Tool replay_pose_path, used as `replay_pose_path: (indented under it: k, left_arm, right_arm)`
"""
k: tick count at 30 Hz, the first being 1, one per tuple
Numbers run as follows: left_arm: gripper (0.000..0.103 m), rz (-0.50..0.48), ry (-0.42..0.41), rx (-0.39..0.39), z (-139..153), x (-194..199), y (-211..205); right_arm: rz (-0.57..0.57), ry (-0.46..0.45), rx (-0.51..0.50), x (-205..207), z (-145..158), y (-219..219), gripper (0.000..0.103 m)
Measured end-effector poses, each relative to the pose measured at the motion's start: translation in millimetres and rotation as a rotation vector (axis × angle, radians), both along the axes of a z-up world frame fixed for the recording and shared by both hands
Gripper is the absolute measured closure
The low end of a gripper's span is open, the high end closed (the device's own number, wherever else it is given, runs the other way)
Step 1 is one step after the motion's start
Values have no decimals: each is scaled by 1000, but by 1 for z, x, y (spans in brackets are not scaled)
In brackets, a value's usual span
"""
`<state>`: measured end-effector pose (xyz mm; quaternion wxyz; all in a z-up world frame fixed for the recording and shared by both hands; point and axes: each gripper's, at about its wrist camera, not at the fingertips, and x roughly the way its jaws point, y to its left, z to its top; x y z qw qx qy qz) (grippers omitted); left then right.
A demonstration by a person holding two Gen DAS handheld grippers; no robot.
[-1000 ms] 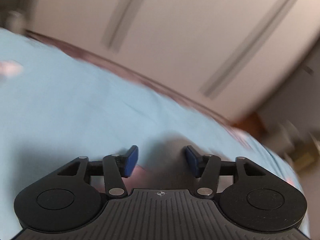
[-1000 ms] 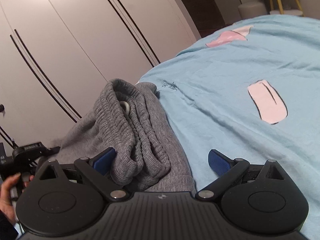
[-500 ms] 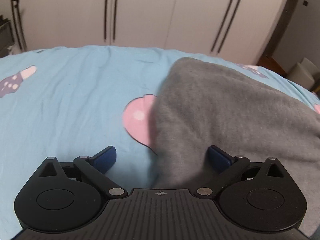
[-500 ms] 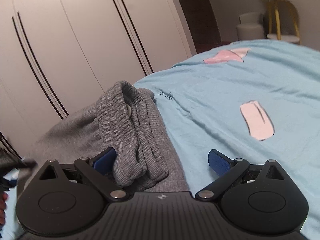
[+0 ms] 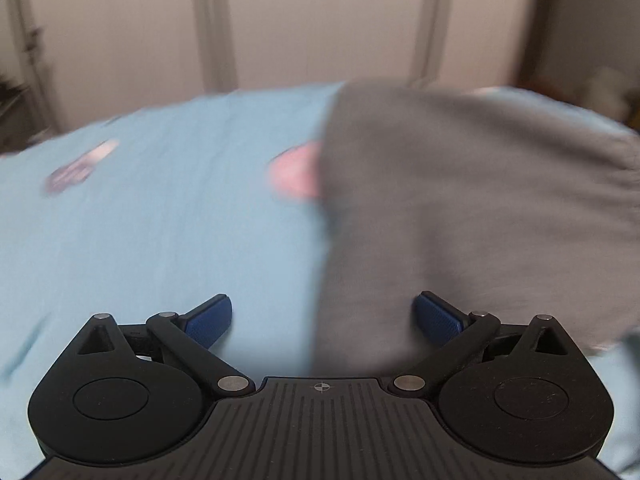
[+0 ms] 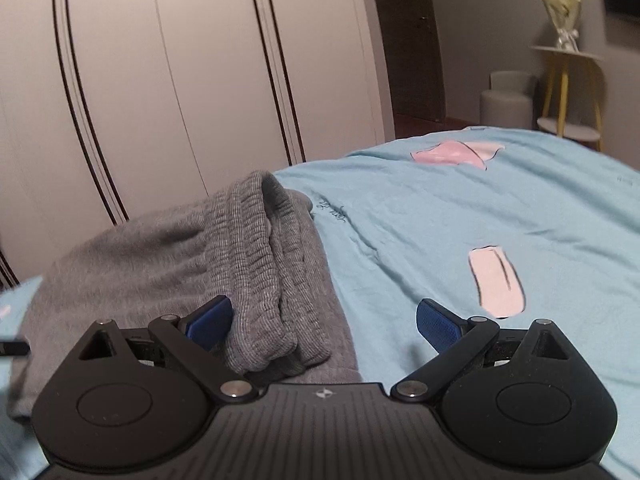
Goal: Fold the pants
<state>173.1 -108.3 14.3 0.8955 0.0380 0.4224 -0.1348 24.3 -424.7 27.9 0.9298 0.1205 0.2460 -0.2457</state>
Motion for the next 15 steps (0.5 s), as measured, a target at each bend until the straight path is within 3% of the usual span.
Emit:
replay_pose_path:
  k: [4, 6, 9, 14, 15]
  left_arm:
    - [1, 83, 167, -211, 6, 5, 40]
    - [1, 101, 220, -239, 10, -11, 52]
    - [1, 38, 228, -152, 9, -45, 41]
    - [1, -140, 363, 22, -10, -111, 2]
    - [1, -148, 352, 64, -9, -126, -4]
  right_arm:
    - [-76, 1, 52, -17, 9, -7, 5]
    - [-147, 46, -3, -29, 11, -4, 5]
    - [-119, 187, -19, -37, 7, 7, 5]
    - [-12, 398, 28, -59, -8, 61, 5]
    - [5, 438, 39, -65, -11, 73, 5]
